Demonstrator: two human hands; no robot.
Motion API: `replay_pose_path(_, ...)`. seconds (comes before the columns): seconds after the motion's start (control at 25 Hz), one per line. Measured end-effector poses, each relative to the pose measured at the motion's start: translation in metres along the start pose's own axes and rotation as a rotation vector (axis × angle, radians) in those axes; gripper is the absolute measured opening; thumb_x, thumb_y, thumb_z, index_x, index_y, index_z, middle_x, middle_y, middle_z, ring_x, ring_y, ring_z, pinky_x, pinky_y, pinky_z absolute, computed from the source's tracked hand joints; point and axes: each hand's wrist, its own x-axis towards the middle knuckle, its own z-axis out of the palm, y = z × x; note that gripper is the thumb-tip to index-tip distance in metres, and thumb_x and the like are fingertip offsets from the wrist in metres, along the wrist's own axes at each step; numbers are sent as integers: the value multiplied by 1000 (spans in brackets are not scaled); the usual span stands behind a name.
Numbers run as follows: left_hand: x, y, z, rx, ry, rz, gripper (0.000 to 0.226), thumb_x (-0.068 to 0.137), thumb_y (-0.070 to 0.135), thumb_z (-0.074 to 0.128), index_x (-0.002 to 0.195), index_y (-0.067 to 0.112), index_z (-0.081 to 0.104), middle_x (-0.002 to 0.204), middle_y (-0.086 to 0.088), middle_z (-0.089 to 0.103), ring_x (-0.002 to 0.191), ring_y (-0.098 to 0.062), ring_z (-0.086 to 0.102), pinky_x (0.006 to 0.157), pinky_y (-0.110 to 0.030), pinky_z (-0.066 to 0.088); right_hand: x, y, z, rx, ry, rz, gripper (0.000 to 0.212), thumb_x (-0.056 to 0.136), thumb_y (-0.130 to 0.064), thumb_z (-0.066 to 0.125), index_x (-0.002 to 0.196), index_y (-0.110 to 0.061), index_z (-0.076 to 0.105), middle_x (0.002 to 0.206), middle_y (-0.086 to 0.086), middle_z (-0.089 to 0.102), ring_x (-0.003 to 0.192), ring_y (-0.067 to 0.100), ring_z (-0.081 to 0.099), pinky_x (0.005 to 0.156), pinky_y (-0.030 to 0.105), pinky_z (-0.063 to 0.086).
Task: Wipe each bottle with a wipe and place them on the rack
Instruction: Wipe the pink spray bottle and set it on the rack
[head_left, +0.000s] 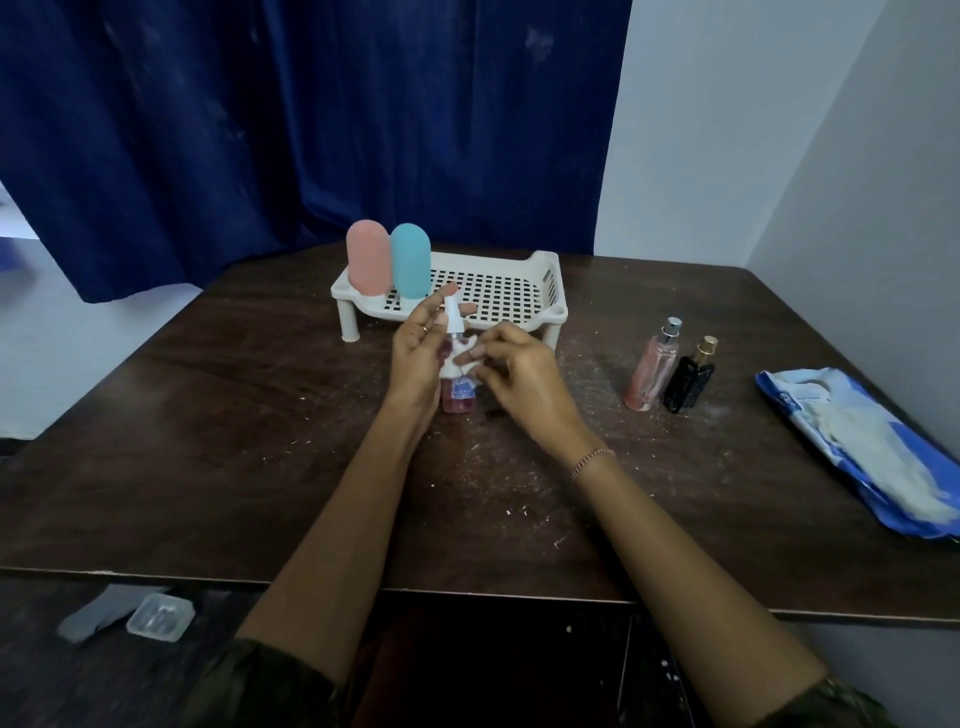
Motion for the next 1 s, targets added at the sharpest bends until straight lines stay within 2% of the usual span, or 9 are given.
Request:
replay_pose_path(0.12,3,-1,-1,-31,4,-13,30,99,7,36,118,15,57,102,-7,67,85,-10,66,69,-21,55,8,-3,2,56,54,34,18,78,5,66,94,-1,70,96,0,57,90,7,57,90,13,46)
replay_pose_path(0.24,1,-2,-1,3,3,41,24,96,12,49,116,15,60,118,-18,60,91,-12,61,68,-19,54,-5,0,6,40,-3,-31,18,75,5,69,91,-4,72,93,1,56,86,7,56,84,3,40)
replay_pose_path(0.36,5,-5,-1,60,54,70,23,91,12,57,113,18,63,130,-19,56,106,-24,59,69,-19,53,-24,4,6,19,-123,-23,21,75,4,70,92,-7,72,93,2,56,81,7,55,78,1,39)
replay_pose_path(0.44,8,-6,-2,45,78,56,23,91,11,57,112,16,63,130,-17,57,116,-31,56,73,-19,53,-25,2,7,15,-120,-29,20,76,5,69,92,-6,72,93,7,58,80,8,55,78,1,39)
replay_pose_path(0.56,8,-7,-3,14,68,52,27,92,7,54,118,9,61,131,-17,56,108,-20,58,75,-18,54,-10,-3,7,30,11,-33,17,78,5,66,93,-2,71,94,7,59,84,9,56,83,8,44)
replay_pose_path(0.68,10,-10,-6,-31,57,46,31,93,5,52,123,5,57,131,-15,56,120,-27,55,87,-25,53,13,-8,4,41,74,27,19,82,1,64,100,-3,69,98,3,58,88,10,58,85,21,51)
replay_pose_path(0.76,12,-11,-8,-40,69,41,33,93,6,52,125,3,55,132,-13,56,123,-27,53,91,-28,52,20,-9,3,39,56,41,19,82,0,64,101,-4,69,98,1,58,87,7,57,85,20,50)
replay_pose_path(0.92,10,-6,-8,-9,86,40,30,93,9,53,123,8,59,130,-10,58,107,-17,60,78,-22,54,3,-6,7,71,-1,30,20,78,0,69,97,-4,69,95,1,58,86,8,58,86,18,50)
replay_pose_path(1.0,9,-5,-8,9,114,22,29,93,10,53,122,10,60,129,-6,59,101,-11,59,72,-19,52,-13,-3,10,46,-50,3,19,76,1,70,95,-4,70,94,3,58,83,6,56,83,10,45)
